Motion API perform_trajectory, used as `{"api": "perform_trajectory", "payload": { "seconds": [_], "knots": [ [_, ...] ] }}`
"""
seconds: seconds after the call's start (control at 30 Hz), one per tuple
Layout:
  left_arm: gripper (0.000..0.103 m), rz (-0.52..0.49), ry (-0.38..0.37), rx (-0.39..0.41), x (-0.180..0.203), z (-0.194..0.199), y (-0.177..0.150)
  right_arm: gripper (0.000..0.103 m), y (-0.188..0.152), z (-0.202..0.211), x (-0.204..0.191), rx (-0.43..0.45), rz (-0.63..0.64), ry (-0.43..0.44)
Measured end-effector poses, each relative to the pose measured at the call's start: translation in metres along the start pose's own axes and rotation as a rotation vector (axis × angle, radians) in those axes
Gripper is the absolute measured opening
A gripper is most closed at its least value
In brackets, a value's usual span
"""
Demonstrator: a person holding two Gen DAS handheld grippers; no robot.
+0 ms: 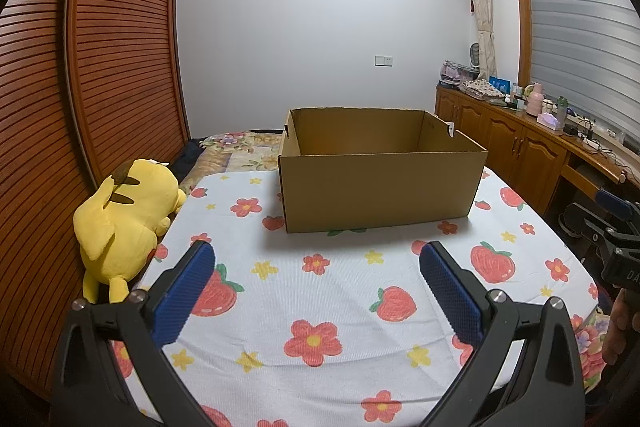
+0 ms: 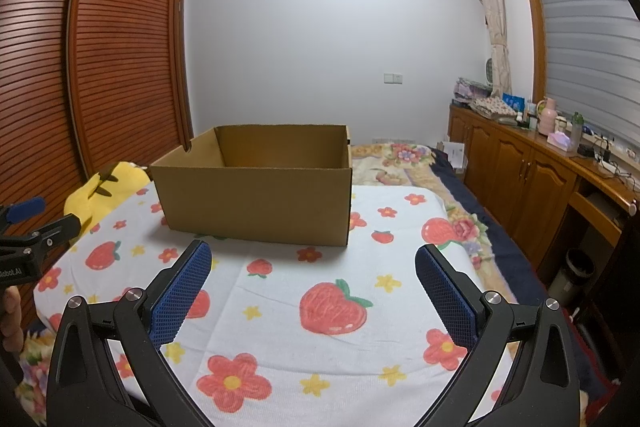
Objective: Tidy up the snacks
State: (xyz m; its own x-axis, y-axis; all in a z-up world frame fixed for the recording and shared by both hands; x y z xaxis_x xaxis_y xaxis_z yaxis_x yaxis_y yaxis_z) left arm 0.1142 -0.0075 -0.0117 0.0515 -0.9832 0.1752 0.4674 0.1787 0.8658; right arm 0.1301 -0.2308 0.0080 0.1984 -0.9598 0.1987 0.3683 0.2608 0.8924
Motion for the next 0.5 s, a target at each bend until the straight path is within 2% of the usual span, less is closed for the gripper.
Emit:
{"api": "perform_trajectory", "payload": {
  "seconds": [0.5],
  "knots": [
    [0.103, -0.001, -0.001, 0.002, 0.0013, -0.0001, 0.0024, 0.103, -0.0002, 0.0, 0.0001, 0.001, -0.001, -0.001]
  ]
}}
Point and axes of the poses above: each gripper's, at about its wrist camera, not at the fingertips, and z roughly against the way its jaws point, x to its right, y to its top, the point moved 10 cm from there along -z, roughly the way its jaws point, and after that the axes turned 12 degrees about z, right-handed, at the moved point
